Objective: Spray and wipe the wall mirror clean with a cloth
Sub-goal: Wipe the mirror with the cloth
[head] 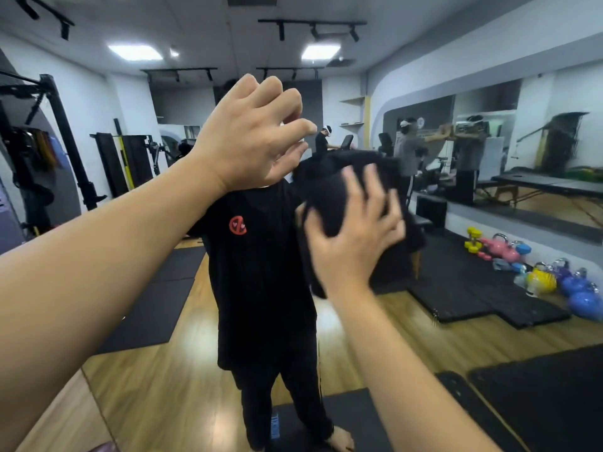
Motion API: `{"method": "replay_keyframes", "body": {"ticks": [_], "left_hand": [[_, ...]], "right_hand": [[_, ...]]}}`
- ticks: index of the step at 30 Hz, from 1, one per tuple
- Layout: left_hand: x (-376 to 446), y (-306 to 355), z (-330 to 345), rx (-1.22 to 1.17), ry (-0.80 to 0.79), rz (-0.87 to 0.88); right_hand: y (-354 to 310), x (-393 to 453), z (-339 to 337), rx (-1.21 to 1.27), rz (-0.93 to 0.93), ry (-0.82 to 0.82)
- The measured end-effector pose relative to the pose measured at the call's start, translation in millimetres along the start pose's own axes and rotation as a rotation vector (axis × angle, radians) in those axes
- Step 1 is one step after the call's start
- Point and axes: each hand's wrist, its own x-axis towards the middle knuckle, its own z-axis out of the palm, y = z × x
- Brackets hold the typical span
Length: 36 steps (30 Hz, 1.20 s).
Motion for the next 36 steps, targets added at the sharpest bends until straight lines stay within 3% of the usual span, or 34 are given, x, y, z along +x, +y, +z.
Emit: {"method": "replay_keyframes", "body": {"ticks": [5, 9, 13, 19, 22, 25, 32, 36], "left_hand": [[-1, 0, -2, -0.007, -0.007, -0.005], [-2, 0, -2, -0.017, -0.008, -0.006], [-2, 0, -1, -0.014, -0.010, -0.017], [-2, 1, -4, 0.033, -0.018, 0.001], [-1, 1, -4, 0.046, -0.038, 0.010], [-2, 1, -3, 0.054, -0.046, 0.002], [-3, 1, 0, 0.011, -0.031, -0.021], [-4, 0, 0, 0.004, -0.028, -0.018]], "right_hand": [[-19, -72, 17, -0.117, -0.607, -0.149], [4, -57, 13, -0.121, -0.824, -0.148], [41, 5, -2, -0.114, -0.591, -0.083], [69, 101, -12, 0.037, 0.016, 0.095], [78, 125, 5, 0.061, 0.306, 0.078], [77, 112, 22, 0.105, 0.322, 0.038], [5, -13, -1, -0.029, -0.218, -0.061], [3, -68, 10, -0.104, -0.665, -0.174]]}}
